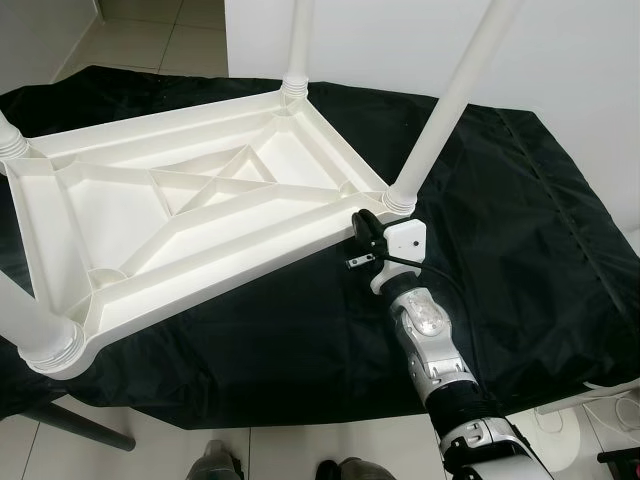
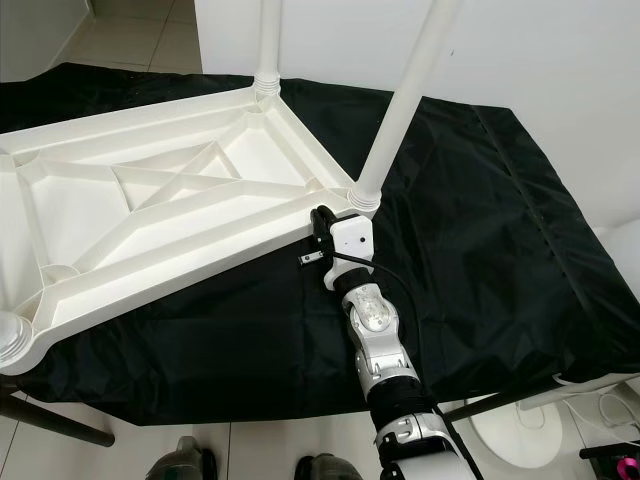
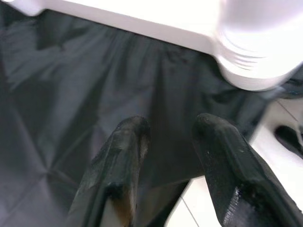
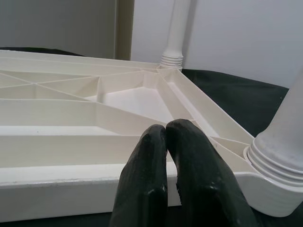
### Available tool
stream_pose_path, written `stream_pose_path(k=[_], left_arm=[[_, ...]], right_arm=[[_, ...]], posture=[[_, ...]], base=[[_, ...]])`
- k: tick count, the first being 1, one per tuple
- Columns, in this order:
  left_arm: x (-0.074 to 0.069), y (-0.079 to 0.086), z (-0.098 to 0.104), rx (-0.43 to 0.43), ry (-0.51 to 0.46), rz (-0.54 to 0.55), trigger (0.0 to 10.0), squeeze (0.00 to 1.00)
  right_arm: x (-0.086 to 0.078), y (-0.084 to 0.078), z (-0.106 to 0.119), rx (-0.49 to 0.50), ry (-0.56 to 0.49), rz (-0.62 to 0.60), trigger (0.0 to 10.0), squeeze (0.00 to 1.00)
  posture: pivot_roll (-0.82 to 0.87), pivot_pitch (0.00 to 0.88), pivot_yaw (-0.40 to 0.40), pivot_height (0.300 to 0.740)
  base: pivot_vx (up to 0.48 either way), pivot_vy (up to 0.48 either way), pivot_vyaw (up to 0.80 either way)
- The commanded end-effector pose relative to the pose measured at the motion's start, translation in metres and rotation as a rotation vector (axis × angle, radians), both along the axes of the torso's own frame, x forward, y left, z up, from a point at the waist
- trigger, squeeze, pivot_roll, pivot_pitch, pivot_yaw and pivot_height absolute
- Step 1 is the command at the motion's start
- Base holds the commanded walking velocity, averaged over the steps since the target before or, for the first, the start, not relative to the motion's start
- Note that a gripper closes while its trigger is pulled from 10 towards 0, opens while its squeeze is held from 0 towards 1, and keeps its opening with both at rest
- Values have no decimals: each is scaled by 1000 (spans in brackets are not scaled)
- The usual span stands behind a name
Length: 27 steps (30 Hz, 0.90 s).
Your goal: Building children table
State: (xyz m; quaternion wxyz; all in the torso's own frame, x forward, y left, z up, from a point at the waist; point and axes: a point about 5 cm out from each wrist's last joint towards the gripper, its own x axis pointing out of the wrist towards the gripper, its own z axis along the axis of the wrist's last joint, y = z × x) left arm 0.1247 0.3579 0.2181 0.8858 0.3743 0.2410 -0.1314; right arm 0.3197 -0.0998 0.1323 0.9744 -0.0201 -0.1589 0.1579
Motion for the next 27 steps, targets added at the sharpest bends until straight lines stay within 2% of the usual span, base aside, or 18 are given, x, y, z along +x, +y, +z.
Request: stream_pose_path(k=[1, 2, 4, 7, 8, 10, 12, 13, 14, 15, 18, 20, 21, 22, 24, 26, 27], left_arm=[[7, 22, 3, 84, -163, 194, 10000, 0], [7, 22, 3, 84, -163, 194, 10000, 0], [23, 42, 8, 106, -353, 330, 10000, 0], [23, 42, 8, 106, -353, 330, 10000, 0], [29, 46, 9, 91, -415, 364, 10000, 0], [45, 44, 13, 0, -547, 392, 10000, 0], [45, 44, 13, 0, -547, 392, 10000, 0], [52, 41, 12, -57, -597, 396, 10000, 0], [52, 41, 12, -57, -597, 396, 10000, 0], [60, 38, 10, -103, -639, 386, 10000, 0], [71, 28, 1, -182, -656, 363, 10000, 0], [71, 28, 1, -182, -656, 363, 10000, 0], [81, 11, -4, -279, -646, 282, 10000, 0], [81, 11, -4, -279, -646, 282, 10000, 0], [86, -5, -8, -337, -629, 196, 10000, 0], [86, -5, -8, -337, -629, 196, 10000, 0], [87, -14, -11, -361, -607, 147, 10000, 0]], right_arm=[[0, -2, -2, 1, 5, -6, 10000, 0], [0, -2, -2, 1, 5, -6, 10000, 0], [0, -3, -2, 10, 1, -23, 10000, 0], [0, -3, -2, 10, 1, -23, 10000, 0], [-1, -3, -2, 13, 1, -29, 10000, 0], [-2, -5, -3, 18, 0, -44, 10000, 0], [-2, -5, -3, 18, 0, -44, 10000, 0], [-2, -5, -3, 19, -1, -49, 10000, 0], [-2, -5, -3, 19, -1, -49, 10000, 0], [-2, -6, -3, 20, -3, -55, 10000, 0], [-3, -7, -3, 22, -6, -65, 10000, 0], [-3, -7, -3, 22, -6, -65, 10000, 0], [-3, -9, -3, 23, -8, -72, 10000, 0], [-3, -9, -3, 23, -8, -72, 10000, 0], [-3, -10, -3, 23, -9, -76, 10000, 0], [-3, -10, -3, 23, -9, -76, 10000, 0], [-3, -10, -3, 23, -9, -76, 10000, 0]], posture=[[223, 95, -61, 740], [223, 95, -61, 740], [210, 95, -49, 740], [210, 95, -49, 740], [200, 95, -44, 740], [190, 95, -35, 740], [190, 95, -35, 740], [180, 93, -32, 740], [180, 93, -32, 740], [172, 95, -29, 740], [162, 94, -24, 740], [162, 94, -24, 740], [162, 94, -24, 740], [162, 94, -24, 740], [158, 96, -20, 740], [158, 96, -20, 740], [159, 98, -21, 740]], base=[[0, 0, 0], [0, 0, 0], [0, 0, 0], [0, 0, 0], [0, 0, 0], [0, 0, 0], [0, 0, 0], [0, 0, 0], [0, 0, 0], [0, 0, 0], [0, 0, 0], [0, 0, 0], [0, 0, 0], [0, 0, 0], [0, 0, 0], [0, 0, 0], [0, 0, 0]])
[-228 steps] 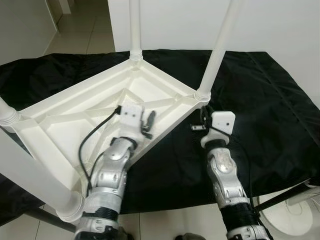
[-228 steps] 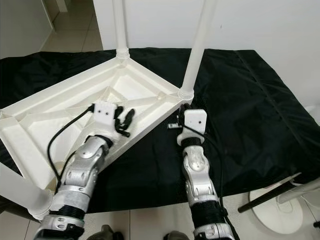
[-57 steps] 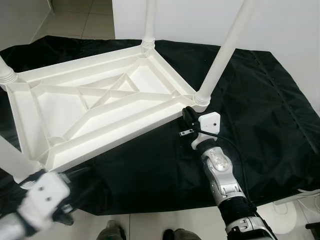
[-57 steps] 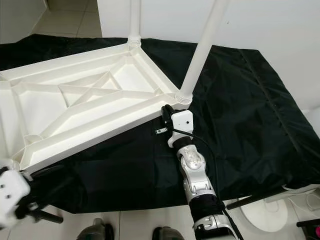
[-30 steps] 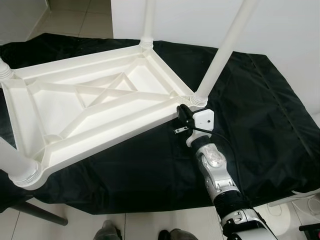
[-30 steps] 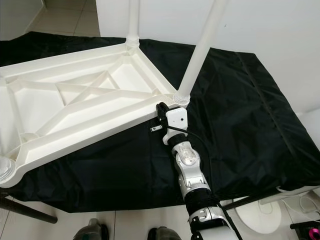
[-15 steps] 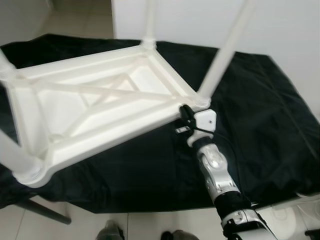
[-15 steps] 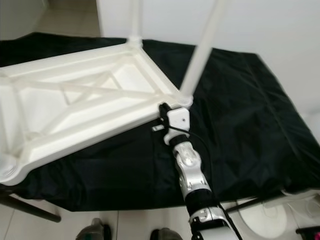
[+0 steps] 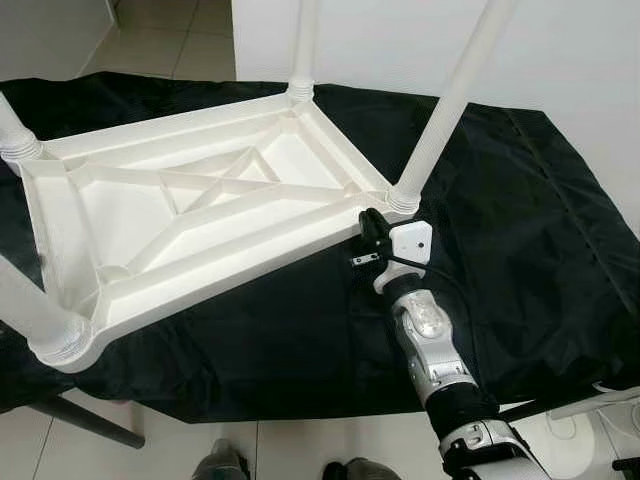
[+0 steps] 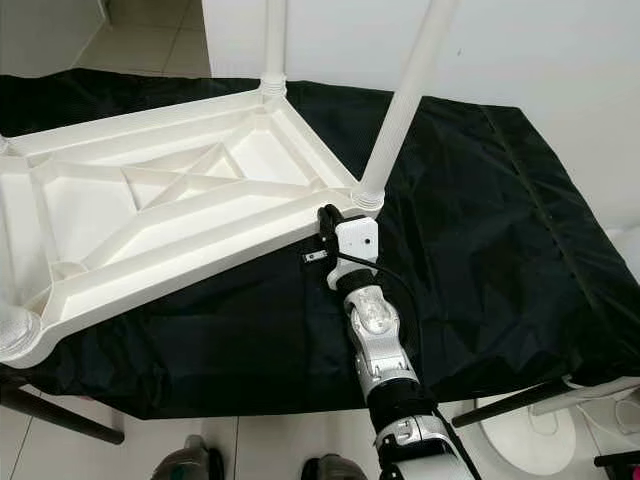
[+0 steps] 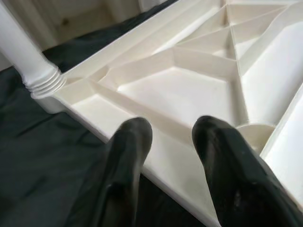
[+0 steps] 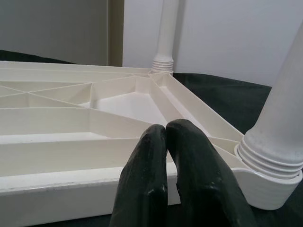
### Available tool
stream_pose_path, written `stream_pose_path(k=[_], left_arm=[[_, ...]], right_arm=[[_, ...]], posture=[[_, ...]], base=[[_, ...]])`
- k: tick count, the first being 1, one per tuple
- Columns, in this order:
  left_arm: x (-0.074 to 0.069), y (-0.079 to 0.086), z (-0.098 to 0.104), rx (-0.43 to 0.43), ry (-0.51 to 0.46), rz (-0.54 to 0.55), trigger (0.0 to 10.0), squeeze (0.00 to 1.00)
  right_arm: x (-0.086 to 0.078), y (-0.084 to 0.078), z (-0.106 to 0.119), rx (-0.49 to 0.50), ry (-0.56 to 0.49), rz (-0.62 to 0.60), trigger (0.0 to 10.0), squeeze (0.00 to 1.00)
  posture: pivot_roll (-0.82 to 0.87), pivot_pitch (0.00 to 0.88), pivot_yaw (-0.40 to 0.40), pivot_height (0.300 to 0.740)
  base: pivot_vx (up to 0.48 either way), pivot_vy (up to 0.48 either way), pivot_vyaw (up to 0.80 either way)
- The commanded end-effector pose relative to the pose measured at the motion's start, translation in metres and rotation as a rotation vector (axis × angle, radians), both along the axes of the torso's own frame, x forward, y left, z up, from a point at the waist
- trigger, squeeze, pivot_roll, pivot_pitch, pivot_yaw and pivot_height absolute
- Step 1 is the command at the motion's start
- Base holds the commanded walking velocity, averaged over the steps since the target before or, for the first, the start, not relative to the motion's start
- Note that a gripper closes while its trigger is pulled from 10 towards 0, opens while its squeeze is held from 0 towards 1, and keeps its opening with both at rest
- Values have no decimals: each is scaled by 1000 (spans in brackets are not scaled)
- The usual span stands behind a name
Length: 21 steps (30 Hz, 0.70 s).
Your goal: Building children table
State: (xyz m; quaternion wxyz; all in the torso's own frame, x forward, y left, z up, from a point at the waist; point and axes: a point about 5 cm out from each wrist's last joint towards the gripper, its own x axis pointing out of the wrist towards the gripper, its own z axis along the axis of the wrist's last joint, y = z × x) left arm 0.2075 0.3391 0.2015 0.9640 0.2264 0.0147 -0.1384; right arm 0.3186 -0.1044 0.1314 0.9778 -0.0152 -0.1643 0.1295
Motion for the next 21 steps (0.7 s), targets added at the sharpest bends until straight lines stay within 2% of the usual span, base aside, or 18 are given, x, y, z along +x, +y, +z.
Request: stream_pose_path(k=[1, 2, 3, 4, 7, 10, 12, 13, 15, 16, 18, 21], left_arm=[[4, 4, 6, -35, -158, 267, 10000, 0], [5, -10, 1, -61, -137, 194, 10000, 0], [5, -40, -11, -129, -104, 55, 10000, 0], [5, -51, -15, -149, -92, 11, 10000, 0], [5, -62, -18, -166, -84, -25, 10000, 0], [5, -65, -19, -171, -87, -34, 10000, 0], [6, -91, -28, -221, -54, -132, 10000, 0], [6, -91, -28, -221, -54, -132, 10000, 0], [6, -114, -34, -261, -37, -212, 10000, 0], [6, -114, -34, -261, -37, -212, 10000, 0], [7, -128, -35, -282, -34, -250, 10000, 0], [9, -137, -36, -308, -24, -267, 10000, 0]], right_arm=[[-2, -5, -2, 2, 1, -21, 10000, 0], [-2, -5, -3, 2, 1, -21, 10000, 0], [-1, -4, -3, 3, 3, -22, 10000, 0], [-1, -4, -3, 3, 4, -23, 10000, 0], [0, -3, -2, 4, 4, -24, 10000, 0], [0, -3, -2, 4, 4, -24, 10000, 0], [2, -2, -1, 0, 7, -45, 10000, 0], [2, -2, -1, 0, 7, -45, 10000, 0], [4, -3, 0, -1, 8, -66, 10000, 0], [4, -3, 0, -1, 8, -66, 10000, 0], [6, -3, 1, -5, 8, -82, 10000, 0], [8, -4, 2, -7, 11, -99, 10000, 0]], posture=[[159, 98, -21, 740], [160, 100, -22, 740], [163, 100, -24, 740], [163, 100, -24, 740], [166, 99, -26, 740], [165, 99, -24, 740], [164, 98, -25, 740], [164, 98, -25, 740], [163, 96, -22, 740], [163, 96, -22, 740], [157, 95, -18, 740], [151, 95, -16, 740]], base=[[0, 0, 0], [0, 0, 0], [0, 0, 0], [0, 0, 0], [0, 0, 0], [0, 0, 0], [0, 0, 0], [0, 0, 0], [0, 0, 0], [0, 0, 0], [0, 0, 0], [0, 0, 0]])
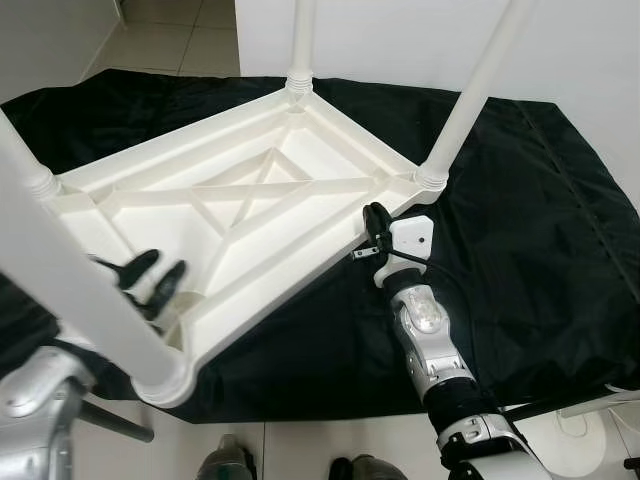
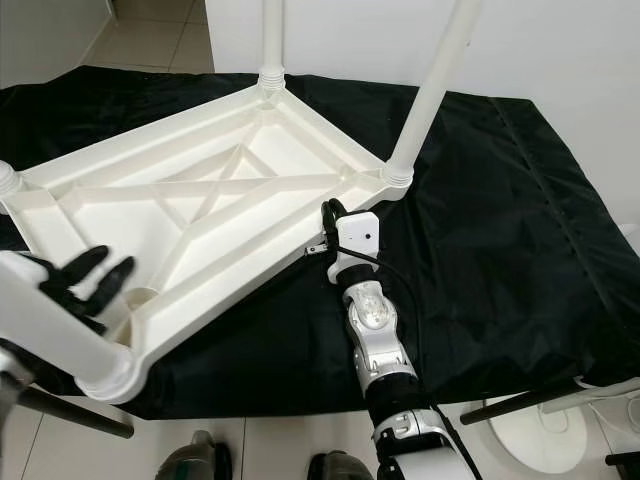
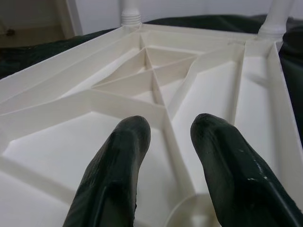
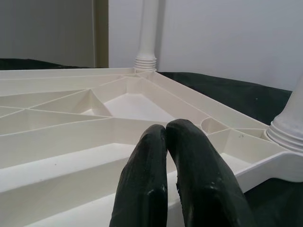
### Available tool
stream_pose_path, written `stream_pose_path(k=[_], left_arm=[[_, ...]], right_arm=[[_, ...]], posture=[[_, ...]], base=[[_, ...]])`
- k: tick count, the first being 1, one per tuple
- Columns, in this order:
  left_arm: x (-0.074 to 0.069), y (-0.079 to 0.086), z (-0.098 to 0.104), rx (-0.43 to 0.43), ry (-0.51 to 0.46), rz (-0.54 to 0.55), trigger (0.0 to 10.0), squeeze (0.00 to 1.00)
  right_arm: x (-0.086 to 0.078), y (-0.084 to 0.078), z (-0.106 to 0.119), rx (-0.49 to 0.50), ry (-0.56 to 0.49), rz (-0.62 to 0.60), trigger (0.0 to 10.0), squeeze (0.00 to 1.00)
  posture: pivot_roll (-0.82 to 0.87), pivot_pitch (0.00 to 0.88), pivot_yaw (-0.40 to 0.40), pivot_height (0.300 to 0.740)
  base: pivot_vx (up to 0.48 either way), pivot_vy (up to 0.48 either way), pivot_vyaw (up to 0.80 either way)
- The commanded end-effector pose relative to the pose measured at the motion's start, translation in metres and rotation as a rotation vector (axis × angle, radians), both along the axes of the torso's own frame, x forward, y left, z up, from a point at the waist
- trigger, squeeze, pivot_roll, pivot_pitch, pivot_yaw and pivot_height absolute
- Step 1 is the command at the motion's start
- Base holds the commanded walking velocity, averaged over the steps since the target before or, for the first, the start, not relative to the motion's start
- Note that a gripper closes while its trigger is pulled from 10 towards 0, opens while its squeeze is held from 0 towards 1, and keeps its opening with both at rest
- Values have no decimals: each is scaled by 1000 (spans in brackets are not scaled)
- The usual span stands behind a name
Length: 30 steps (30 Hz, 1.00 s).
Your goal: Building children table
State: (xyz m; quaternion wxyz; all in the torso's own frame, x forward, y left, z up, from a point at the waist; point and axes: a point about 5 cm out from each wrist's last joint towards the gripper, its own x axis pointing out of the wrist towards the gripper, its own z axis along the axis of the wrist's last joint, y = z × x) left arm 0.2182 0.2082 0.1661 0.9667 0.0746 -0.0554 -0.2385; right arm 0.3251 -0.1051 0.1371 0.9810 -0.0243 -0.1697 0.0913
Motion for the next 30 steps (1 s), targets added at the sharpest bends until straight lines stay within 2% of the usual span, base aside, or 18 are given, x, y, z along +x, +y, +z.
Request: stream_pose_path(k=[1, 5, 6, 9, 10, 11, 14, 18, 21, 26, 30], left_arm=[[-2, -6, -1, 13, 15, -48, 10000, 0], [-3, -19, -1, 10, 21, -69, 10000, 0], [-3, -27, -1, 6, 21, -81, 10000, 0], [-2, -34, 0, 3, 20, -98, 10000, 0], [-1, -37, 0, 6, 16, -103, 10000, 0], [-1, -37, 0, 6, 16, -103, 10000, 0], [7, -35, 4, 38, -8, -100, 10000, 0], [11, -34, 7, 45, -19, -108, 10000, 0], [18, -29, 11, 65, -29, -116, 10000, 0], [19, -29, 16, 57, -39, -126, 10000, 0], [20, -31, 21, 32, -49, -138, 10000, 0]], right_arm=[[1, -3, -4, -2, 24, -21, 10000, 0], [2, -5, -3, 0, 20, -47, 10000, 0], [5, -10, -3, 1, 33, -94, 10000, 0], [7, -14, -4, 8, 48, -142, 10000, 0], [9, -20, -6, 17, 70, -206, 10000, 0], [9, -20, -6, 17, 70, -206, 10000, 0], [15, -30, -10, 63, 128, -319, 10000, 0], [17, -30, -11, 84, 148, -344, 10000, 0], [21, -29, -15, 127, 199, -385, 10000, 0], [23, -26, -18, 145, 228, -386, 10000, 0], [26, -21, -21, 115, 258, -374, 10000, 0]], posture=[[151, 95, -16, 740], [145, 94, -9, 740], [143, 92, -8, 740], [142, 90, -7, 740], [140, 87, -5, 740], [140, 87, -5, 740], [133, 81, -1, 740], [125, 79, 4, 740], [117, 76, 0, 740], [116, 78, -4, 740], [111, 84, -6, 740]], base=[[0, 0, 0], [0, 0, 0], [0, 0, 0], [0, 0, 0], [0, 0, 0], [0, 0, 0], [0, 0, 0], [0, 0, 0], [0, 0, 0], [0, 0, 0], [0, 0, 0]])
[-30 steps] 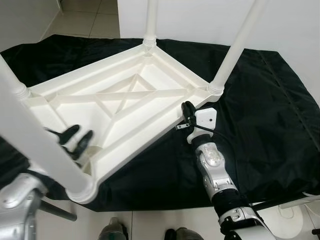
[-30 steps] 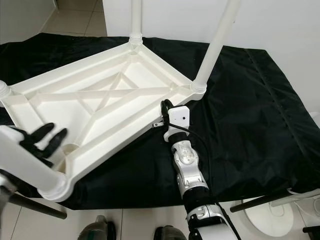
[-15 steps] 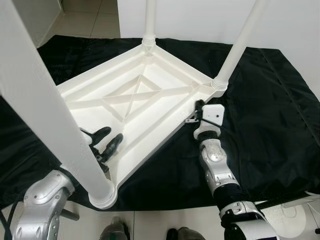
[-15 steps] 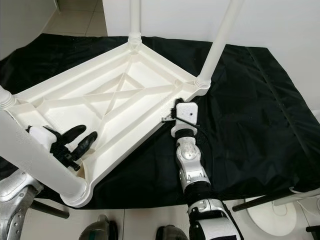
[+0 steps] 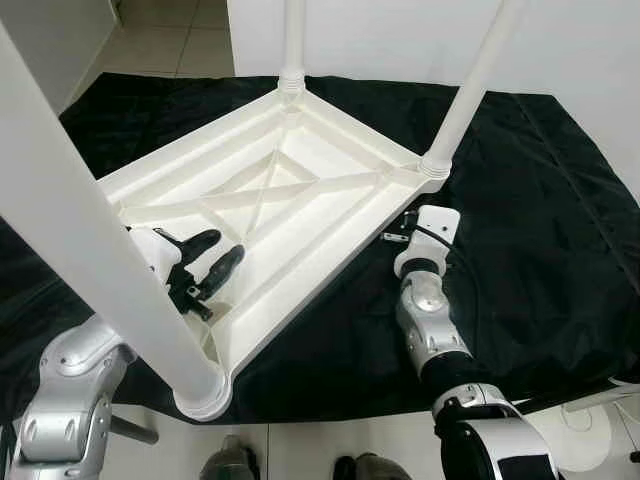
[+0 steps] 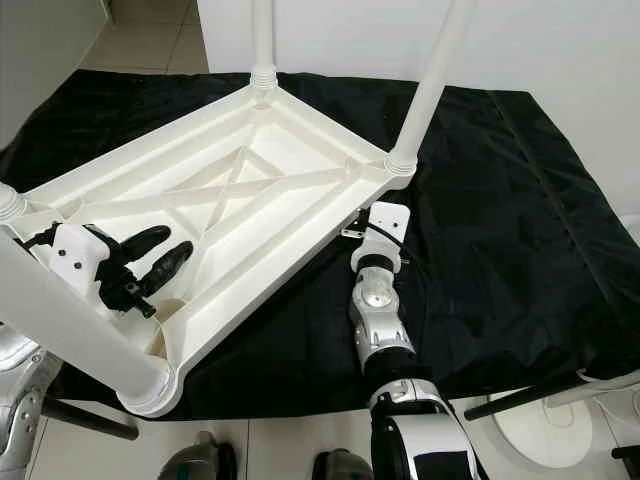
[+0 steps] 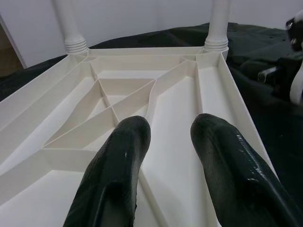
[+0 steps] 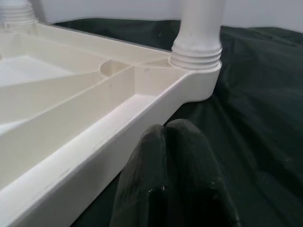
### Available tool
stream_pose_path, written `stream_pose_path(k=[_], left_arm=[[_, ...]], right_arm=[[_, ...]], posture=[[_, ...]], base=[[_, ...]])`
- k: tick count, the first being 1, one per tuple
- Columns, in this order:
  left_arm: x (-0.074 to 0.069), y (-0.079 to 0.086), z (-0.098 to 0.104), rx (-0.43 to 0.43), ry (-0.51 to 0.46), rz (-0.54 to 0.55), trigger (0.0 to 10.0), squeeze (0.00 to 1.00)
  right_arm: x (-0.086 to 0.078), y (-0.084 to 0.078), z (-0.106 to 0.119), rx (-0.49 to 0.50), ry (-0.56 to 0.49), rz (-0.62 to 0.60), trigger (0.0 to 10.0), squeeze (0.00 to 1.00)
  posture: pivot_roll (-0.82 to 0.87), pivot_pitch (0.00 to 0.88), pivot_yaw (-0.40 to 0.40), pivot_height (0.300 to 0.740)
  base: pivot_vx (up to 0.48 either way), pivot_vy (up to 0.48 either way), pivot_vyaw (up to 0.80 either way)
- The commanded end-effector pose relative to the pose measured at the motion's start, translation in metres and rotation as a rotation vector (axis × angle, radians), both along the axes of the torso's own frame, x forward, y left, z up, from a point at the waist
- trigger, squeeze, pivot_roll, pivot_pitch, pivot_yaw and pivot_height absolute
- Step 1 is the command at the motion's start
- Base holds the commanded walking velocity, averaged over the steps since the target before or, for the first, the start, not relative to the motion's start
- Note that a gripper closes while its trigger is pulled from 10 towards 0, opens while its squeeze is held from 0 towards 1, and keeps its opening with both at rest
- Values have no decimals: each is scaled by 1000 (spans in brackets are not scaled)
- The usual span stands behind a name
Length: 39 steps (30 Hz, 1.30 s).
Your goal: Building children table
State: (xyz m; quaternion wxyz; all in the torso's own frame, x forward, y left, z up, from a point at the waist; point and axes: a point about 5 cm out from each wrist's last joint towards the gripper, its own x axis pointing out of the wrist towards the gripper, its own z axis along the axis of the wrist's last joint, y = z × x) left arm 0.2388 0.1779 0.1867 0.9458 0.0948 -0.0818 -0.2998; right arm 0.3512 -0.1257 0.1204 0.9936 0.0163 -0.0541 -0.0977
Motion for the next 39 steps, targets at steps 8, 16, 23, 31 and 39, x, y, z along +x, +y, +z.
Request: stream_pose_path(k=[8, 16, 23, 31, 39], left_arm=[[0, -21, -5, -17, 13, -74, 10000, 0], [-2, -29, -7, -16, 18, -101, 10000, 0], [-7, -39, -5, -21, 19, -132, 10000, 0], [-13, -46, 4, -27, 4, -172, 10000, 0], [-27, -64, 14, -38, 21, -281, 10000, 0]], right_arm=[[10, 4, -8, -12, 97, 46, 10000, 0], [16, 0, -7, -36, 120, 77, 10000, 0], [23, -7, -1, -24, 123, 135, 10000, 0], [30, -5, 7, 0, 127, 278, 10000, 0], [35, 10, 20, -45, 102, 554, 10000, 0]], posture=[[109, 69, -35, 740], [109, 69, -41, 740], [117, 84, -47, 740], [125, 101, -52, 740], [127, 112, -48, 740]], base=[[0, 0, 0], [0, 0, 0], [0, 0, 0], [0, 0, 0], [0, 0, 0]])
